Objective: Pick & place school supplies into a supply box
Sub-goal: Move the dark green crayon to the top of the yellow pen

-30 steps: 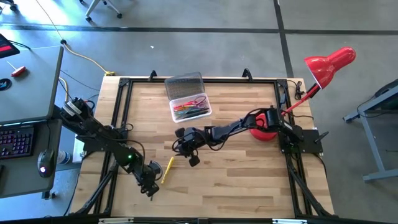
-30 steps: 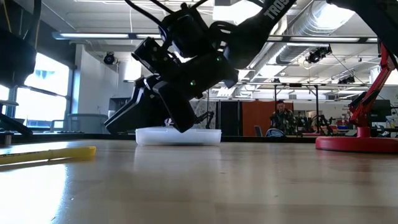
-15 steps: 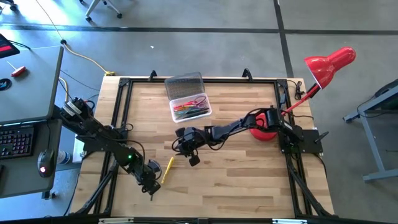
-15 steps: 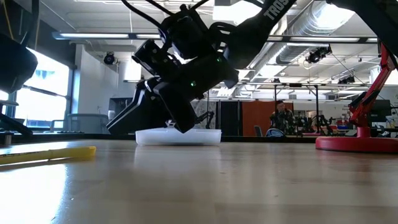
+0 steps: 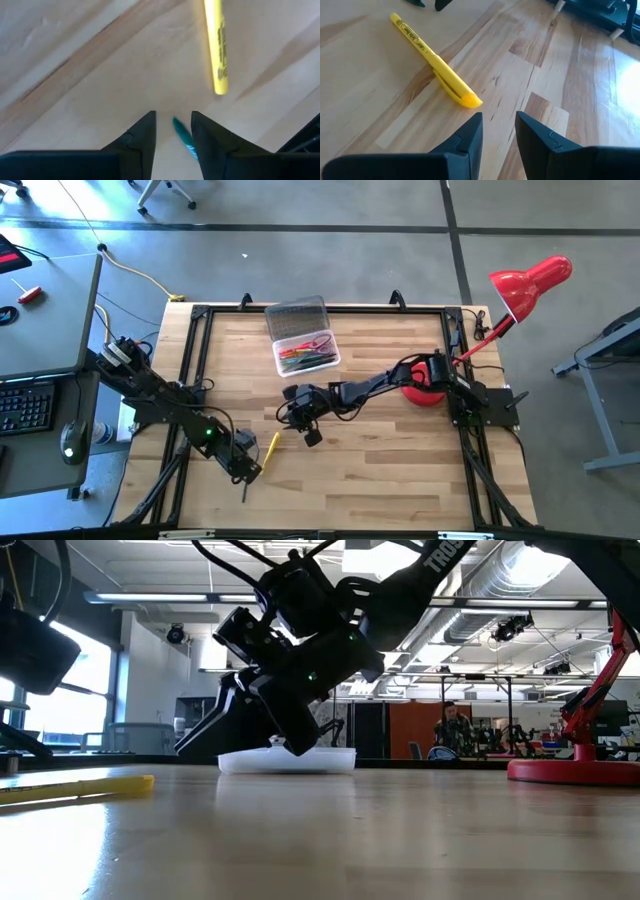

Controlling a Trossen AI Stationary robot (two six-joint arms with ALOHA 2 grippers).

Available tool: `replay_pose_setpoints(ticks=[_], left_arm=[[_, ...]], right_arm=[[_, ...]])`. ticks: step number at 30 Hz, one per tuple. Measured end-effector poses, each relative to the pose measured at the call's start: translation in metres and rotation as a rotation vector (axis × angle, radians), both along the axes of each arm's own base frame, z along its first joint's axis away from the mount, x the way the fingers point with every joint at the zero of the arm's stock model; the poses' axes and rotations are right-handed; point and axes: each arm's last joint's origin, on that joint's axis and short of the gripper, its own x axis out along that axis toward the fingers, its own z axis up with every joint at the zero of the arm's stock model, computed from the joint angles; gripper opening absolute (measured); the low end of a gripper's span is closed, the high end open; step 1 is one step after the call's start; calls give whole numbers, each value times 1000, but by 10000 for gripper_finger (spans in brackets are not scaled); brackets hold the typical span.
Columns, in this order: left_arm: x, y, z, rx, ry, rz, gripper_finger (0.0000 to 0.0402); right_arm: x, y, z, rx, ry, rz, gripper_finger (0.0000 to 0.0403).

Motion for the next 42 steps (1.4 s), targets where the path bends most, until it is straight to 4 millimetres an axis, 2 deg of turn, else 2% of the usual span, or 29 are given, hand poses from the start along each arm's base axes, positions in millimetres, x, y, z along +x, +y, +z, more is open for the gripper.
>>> replay_pose_setpoints(ticks=[11, 20, 32, 34, 39, 42], left_arm=[[7, -8, -15, -39, 79, -7, 145], [6, -7, -12, 5, 126, 56, 137], [6, -5, -15, 67, 104, 123, 12], [6, -4, -15, 73, 99, 148, 13], [6, -2, -15, 102, 98, 194, 44], [8, 3, -16, 118, 105, 220, 43]], right_arm=[[0, 0, -1, 0, 9, 1, 94], [-1, 0, -2, -1, 23, 0, 94], [-1, 0, -2, -1, 25, 0, 94], [-1, 0, -2, -1, 25, 0, 94], [-1, 0, -2, -1, 26, 0, 94], [-1, 0, -2, -1, 26, 0, 94]])
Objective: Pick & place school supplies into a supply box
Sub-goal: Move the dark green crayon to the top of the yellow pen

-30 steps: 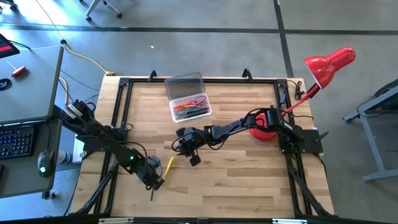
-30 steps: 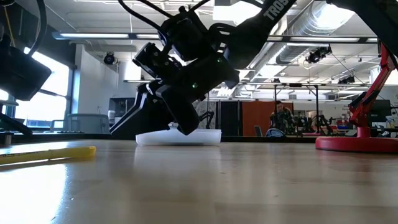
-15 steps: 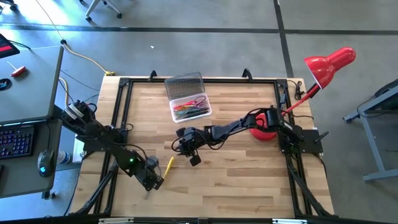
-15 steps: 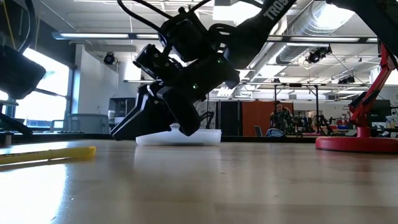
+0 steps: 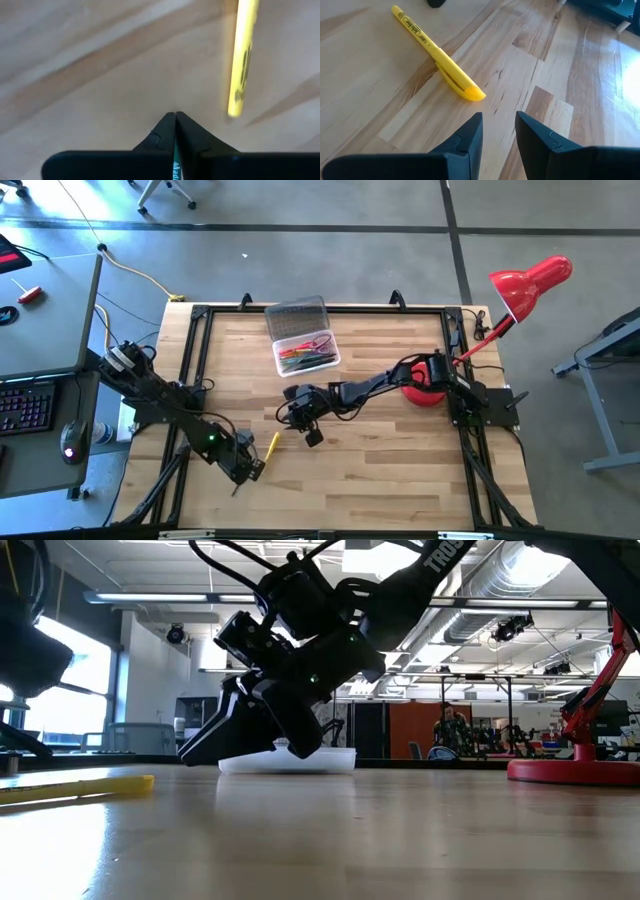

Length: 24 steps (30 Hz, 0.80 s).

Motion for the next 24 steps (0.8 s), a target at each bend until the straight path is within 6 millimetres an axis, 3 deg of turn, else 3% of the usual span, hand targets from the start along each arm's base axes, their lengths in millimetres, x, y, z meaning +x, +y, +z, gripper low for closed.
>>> replay_pose_setpoints(ticks=[6, 15, 24], left_arm=[[7, 13, 5, 16, -14, 9, 12], [18, 42, 13, 160, -100, 16, 41], [30, 74, 25, 222, -138, -29, 10]], right_arm=[[0, 0, 0, 0, 0, 0, 94], [0, 0, 0, 0, 3, 0, 94], [0, 0, 0, 7, 6, -5, 94]])
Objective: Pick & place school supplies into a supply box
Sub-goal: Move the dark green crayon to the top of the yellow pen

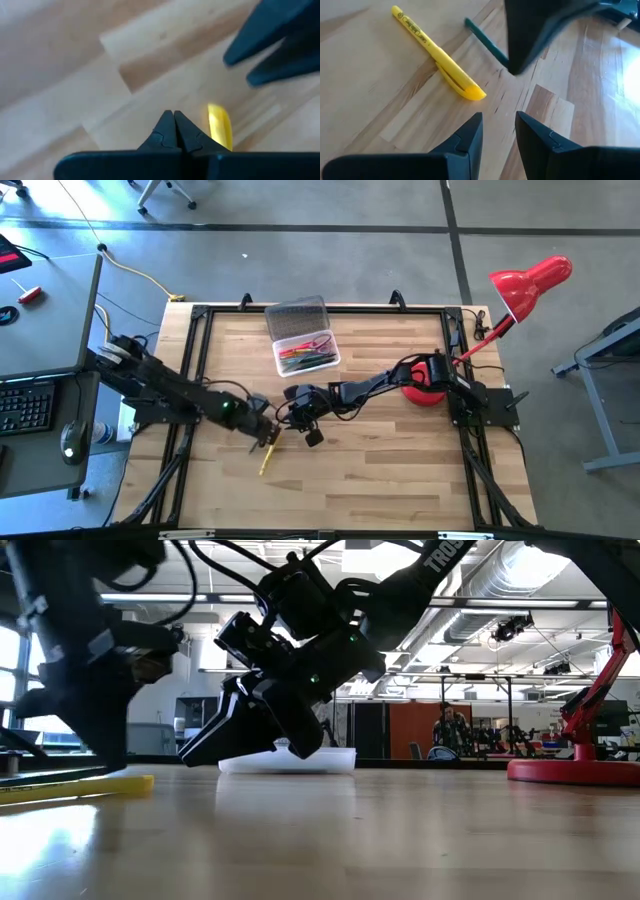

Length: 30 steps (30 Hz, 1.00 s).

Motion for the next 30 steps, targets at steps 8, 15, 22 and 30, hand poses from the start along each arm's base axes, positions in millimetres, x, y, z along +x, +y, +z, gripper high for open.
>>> replay_pose_setpoints(ticks=[8, 15, 22, 30], left_arm=[[6, 25, 11, 62, -37, -36, 50], [10, 42, 11, 102, -34, -36, 21], [12, 52, 12, 124, -32, -48, 30], [13, 55, 12, 214, -37, -23, 87]], right_arm=[[0, 0, 0, 42, 15, -27, 94], [-1, 6, 0, 75, 25, -17, 94], [-1, 11, 0, 71, 23, -1, 94], [-1, 10, 0, 70, 23, -3, 94]])
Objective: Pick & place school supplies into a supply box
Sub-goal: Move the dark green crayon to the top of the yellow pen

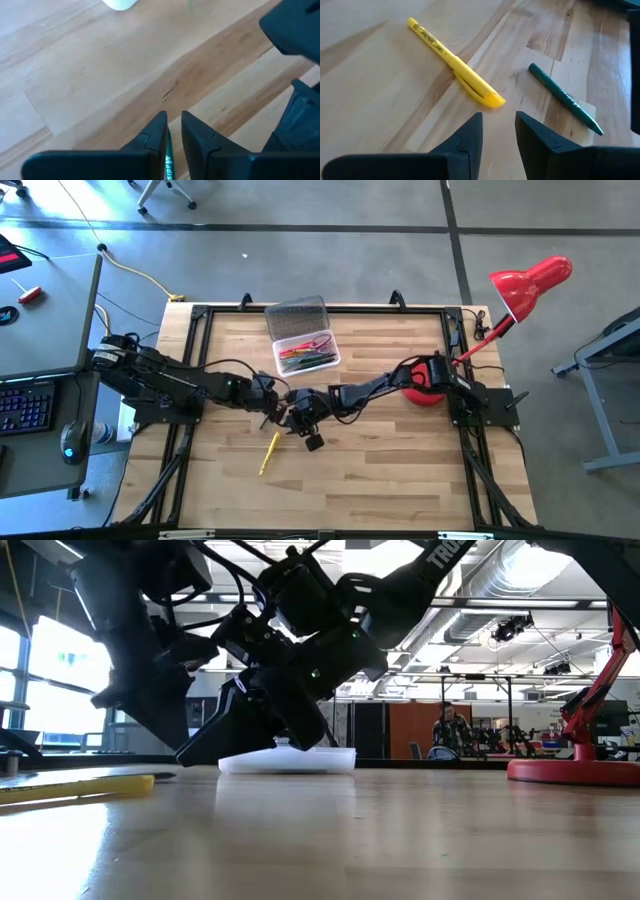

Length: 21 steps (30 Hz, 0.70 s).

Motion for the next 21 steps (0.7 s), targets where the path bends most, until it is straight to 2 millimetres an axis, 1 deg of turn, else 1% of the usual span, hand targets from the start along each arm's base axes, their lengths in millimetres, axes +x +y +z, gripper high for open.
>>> replay_pose_setpoints(ticks=[4, 6, 9, 11, 15, 21], left_arm=[[0, 0, 0, 2, -4, 8, 89], [0, -1, 0, -33, -5, 16, 84], [-2, -10, -1, -106, 4, 2, 76], [-3, -16, -1, -110, 3, -17, 72], [-6, -29, -2, -92, -6, -15, 70], [-8, -40, -16, 9, 62, -14, 69]], right_arm=[[0, 0, 0, 12, 6, -8, 94], [0, 0, -1, 12, 11, -8, 94], [-1, 0, -1, 13, 16, -10, 94], [-1, 0, -1, 13, 18, -10, 94], [-1, 0, -1, 13, 18, -10, 94], [-1, 0, -1, 13, 24, -10, 94]])
